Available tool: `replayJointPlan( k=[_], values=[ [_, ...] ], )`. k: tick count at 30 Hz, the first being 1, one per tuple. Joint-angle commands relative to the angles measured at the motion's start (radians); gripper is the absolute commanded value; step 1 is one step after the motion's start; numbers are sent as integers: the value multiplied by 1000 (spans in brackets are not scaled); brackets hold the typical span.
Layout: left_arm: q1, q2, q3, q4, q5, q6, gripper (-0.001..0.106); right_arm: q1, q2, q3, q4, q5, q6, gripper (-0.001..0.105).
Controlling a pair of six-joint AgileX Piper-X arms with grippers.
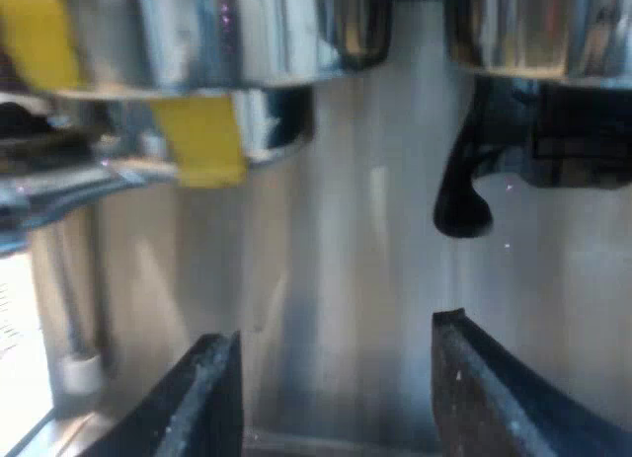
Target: Put the handle in the coffee machine
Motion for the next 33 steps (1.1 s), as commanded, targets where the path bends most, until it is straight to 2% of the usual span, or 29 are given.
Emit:
replayJointPlan(
  k=[1, 4, 7, 9, 13, 17, 25, 28, 33],
  values=[
    [-9, -13, -3, 27, 72, -16, 1, 25, -66, 48, 28, -31, 1, 47],
    [-9, -13, -3, 27, 73, -27, 1, 50, -128, 84, 86, -53, 6, 47],
    [-9, -13, -3, 20, 73, -58, 1, 75, -193, 105, 152, -66, 82, 47],
    [-9, -13, -3, 20, 73, -77, 1, 92, -254, 109, 235, -110, 139, 47],
    [-9, -13, -3, 20, 73, -78, 1, 108, -340, 109, 368, -220, 143, 47],
    [-9, -13, -3, 20, 73, -95, 1, 116, -445, 109, 545, -253, 228, 47],
    [-9, -15, -3, 5, 67, -151, 0, 118, -623, 107, 770, -263, 233, 47],
    [-9, -34, -3, -22, 41, -172, 0, 118, -678, 96, 852, -319, 233, 47],
    [-9, -93, -3, -50, 30, -216, 0, 118, -748, 24, 1082, -389, 227, 47]
  ],
)
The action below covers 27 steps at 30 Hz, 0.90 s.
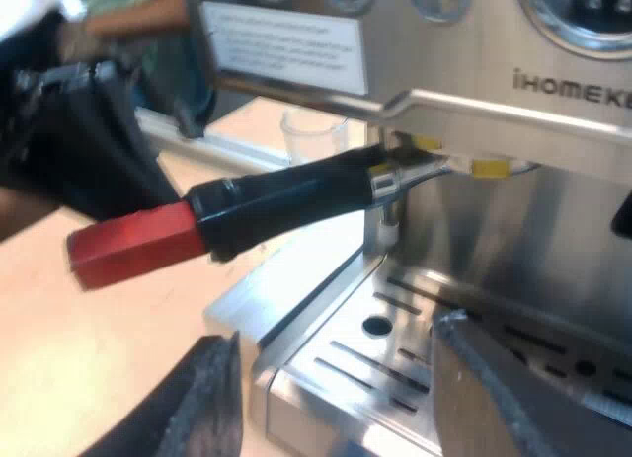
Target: Put the handle in the coffee machine
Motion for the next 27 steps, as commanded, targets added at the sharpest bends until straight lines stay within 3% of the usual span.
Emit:
replayJointPlan(
  k=[1, 4, 9, 19, 23, 24, 27],
  values=[
    [-9, -32, -4, 1, 33, -46, 0, 2, -26, -42, 93, -42, -11, 47],
    [-9, -37, -1, 1, 23, -66, 0, 2, -29, -85, 146, -71, -19, 47],
    [-9, -37, 60, -60, -59, -71, 0, 2, -29, -117, 146, -78, -19, 47],
    [-64, -57, 77, -59, -77, -120, 0, 2, -29, -116, 146, -78, -19, 47],
    [-93, -67, 77, -59, -97, -135, 0, 2, -29, -116, 164, -83, -89, 47],
    [-159, -77, 77, -73, -149, -185, 0, 2, -29, -116, 166, -85, -89, 47],
    [-233, -79, 77, -101, -234, -260, 0, 2, -29, -116, 214, -108, -92, 47]
  ],
)
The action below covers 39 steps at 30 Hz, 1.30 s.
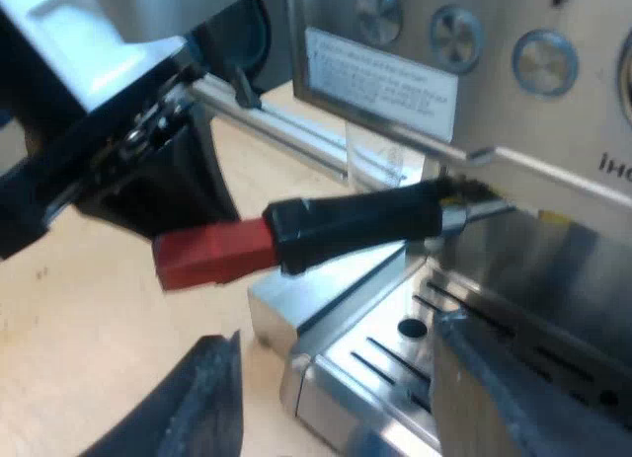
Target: Put the handle in the coffee machine
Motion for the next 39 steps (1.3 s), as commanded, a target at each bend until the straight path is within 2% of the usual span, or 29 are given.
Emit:
replayJointPlan(
  k=[1, 6, 10, 11, 13, 14, 19, 23, 28, 39],
  values=[
    [-100, -10, -1, -14, -22, -103, 0, 2, -8, -9, 39, -19, -16, 47],
    [-187, -10, -1, -14, -101, -171, 0, 2, -8, -9, 67, -33, -16, 47],
    [-226, -10, -1, -13, -148, -216, 0, 2, -11, -9, 67, -33, -25, 47],
    [-239, -10, -1, -13, -157, -247, 0, 2, -11, -9, 67, -33, -26, 47],
    [-248, -10, -1, -13, -157, -263, 0, 2, -25, -9, 67, -45, -49, 47],
    [-264, -10, -1, -13, -157, -287, 0, 0, -32, -9, 67, -56, -49, 47],
    [-302, -10, -1, -13, -160, -315, 0, -1, -66, -9, 83, -77, -49, 47],
    [-350, -10, -1, -13, -160, -352, 0, -1, -120, -9, 198, -78, -49, 47],
    [-398, -10, -1, -13, -162, -382, 0, -1, -155, -9, 249, -78, -52, 47],
    [-510, -10, -17, -61, -162, -382, 0, -1, -200, -9, 272, -78, -55, 47]
  ],
)
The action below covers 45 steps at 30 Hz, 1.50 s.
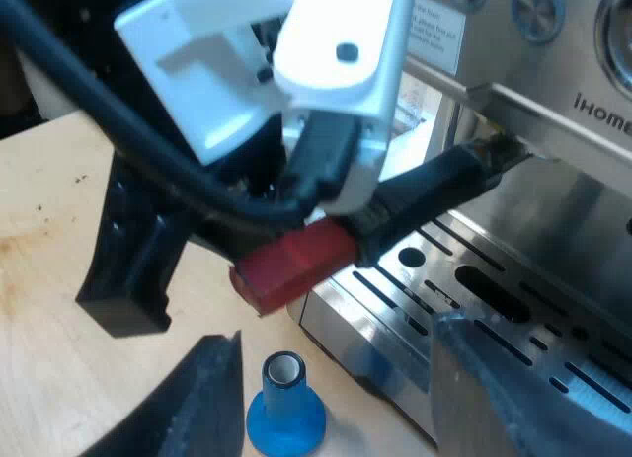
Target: Put the handle in the coffee machine
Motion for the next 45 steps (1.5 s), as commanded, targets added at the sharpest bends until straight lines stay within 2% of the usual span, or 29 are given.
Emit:
replayJointPlan(
  k=[1, 6, 8, 10, 19, 21, 28, 33, 35, 39, 40, 45],
  values=[
    [-63, 1, -19, -23, 186, 4, 0, -1, -7, -9, 29, -10, -13, 47],
    [-70, 1, -56, -77, 197, 7, 0, -1, -7, -9, 48, -10, -13, 47],
    [-70, 1, -62, -115, 265, 24, 0, -1, -7, -9, 48, -10, -13, 47],
    [-70, 1, -62, -133, 297, 25, 0, -1, -7, -9, 48, -10, -13, 47],
    [-70, 1, -62, -125, 299, 25, 0, -1, -7, -9, 48, -10, -13, 47],
    [-70, 1, -62, -116, 287, 25, 0, -1, -7, -9, 48, -10, -13, 47],
    [-56, 1, -62, -13, 150, 90, 0, -1, -7, -9, 48, -10, -13, 47],
    [-27, 1, -62, 16, 148, 90, 0, -1, -7, -9, 48, -10, -13, 47],
    [21, 1, -62, 35, 148, 93, 0, -1, -7, -9, 48, -10, -13, 47],
    [50, 1, -62, 53, 145, 112, 0, -1, -7, -9, 48, -10, -13, 47],
    [81, -2, -62, 88, 141, 122, 0, -1, -7, -9, 48, -10, -13, 47],
    [114, -40, -62, 103, 130, 133, 0, -1, -7, -9, 48, -10, -11, 47]
  ],
)
